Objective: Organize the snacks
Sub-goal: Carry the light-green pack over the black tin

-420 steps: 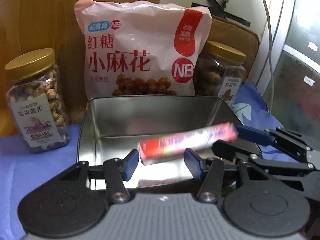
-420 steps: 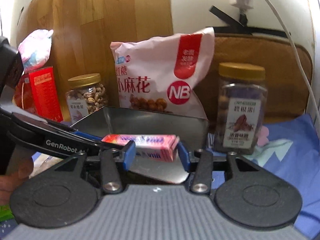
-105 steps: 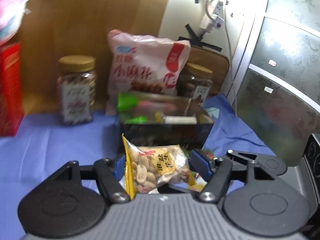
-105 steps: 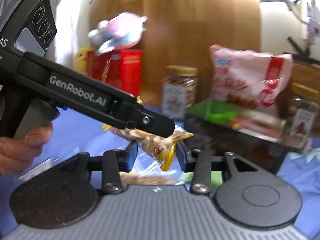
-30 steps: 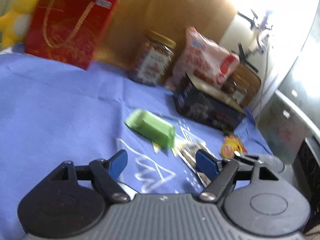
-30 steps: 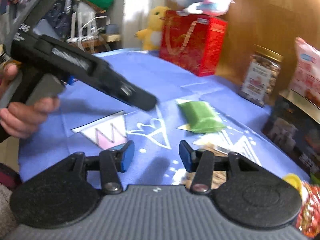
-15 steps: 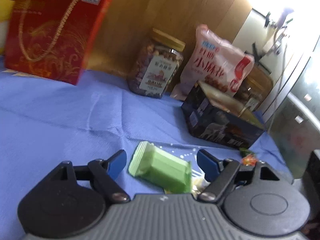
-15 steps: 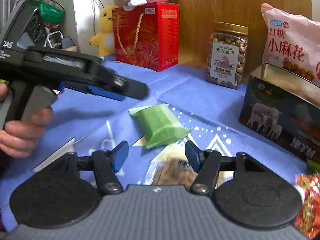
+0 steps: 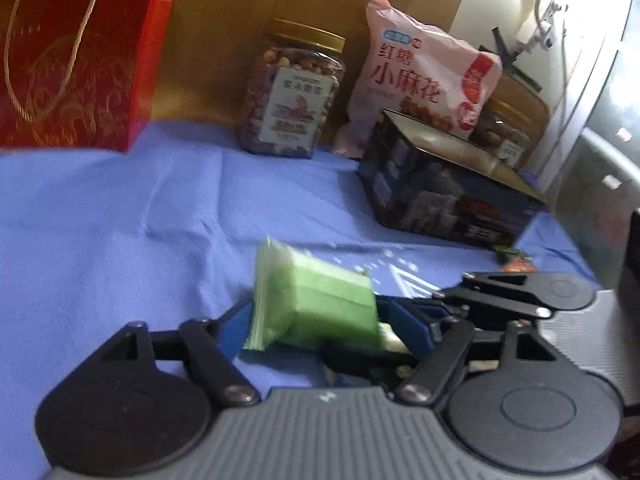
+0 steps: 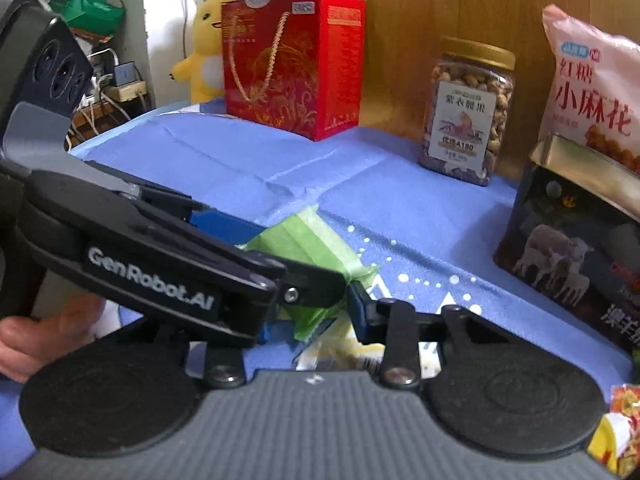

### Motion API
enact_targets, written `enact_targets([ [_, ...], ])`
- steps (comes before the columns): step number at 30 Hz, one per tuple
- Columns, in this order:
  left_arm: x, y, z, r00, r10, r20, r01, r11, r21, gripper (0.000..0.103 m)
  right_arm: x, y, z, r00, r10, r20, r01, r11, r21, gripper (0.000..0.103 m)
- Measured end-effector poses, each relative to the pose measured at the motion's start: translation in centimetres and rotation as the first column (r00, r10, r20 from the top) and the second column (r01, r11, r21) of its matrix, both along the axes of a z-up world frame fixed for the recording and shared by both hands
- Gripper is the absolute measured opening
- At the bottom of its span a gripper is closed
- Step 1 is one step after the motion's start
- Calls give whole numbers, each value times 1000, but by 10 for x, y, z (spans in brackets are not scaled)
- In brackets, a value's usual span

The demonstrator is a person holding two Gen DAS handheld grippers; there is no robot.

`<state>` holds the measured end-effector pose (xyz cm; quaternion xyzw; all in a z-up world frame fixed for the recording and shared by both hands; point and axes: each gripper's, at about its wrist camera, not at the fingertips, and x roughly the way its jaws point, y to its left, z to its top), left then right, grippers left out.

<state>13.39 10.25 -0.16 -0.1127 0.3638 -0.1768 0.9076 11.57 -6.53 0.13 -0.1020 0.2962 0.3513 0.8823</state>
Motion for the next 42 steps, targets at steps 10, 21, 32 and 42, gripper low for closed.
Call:
enact_targets([
  [10,-75,10,4,1000,21,-19,-22,996,-86,71,-62,-9,7,980,186,78,-182,982,-51,37],
  [21,-99,-23,2,998,-48,-36,44,994,-102,71,-94,-44,-3,988,146,44,-146,989,0,37],
  [32,-49,-97,46,973,-218,72,218,976,19,71,-82,-102,22,986,-79,144,64,992,106,37],
  [42,47,-152,73,966,-220,134,212,975,70,73,-5,-135,50,931,-231,282,204,971,123,37],
])
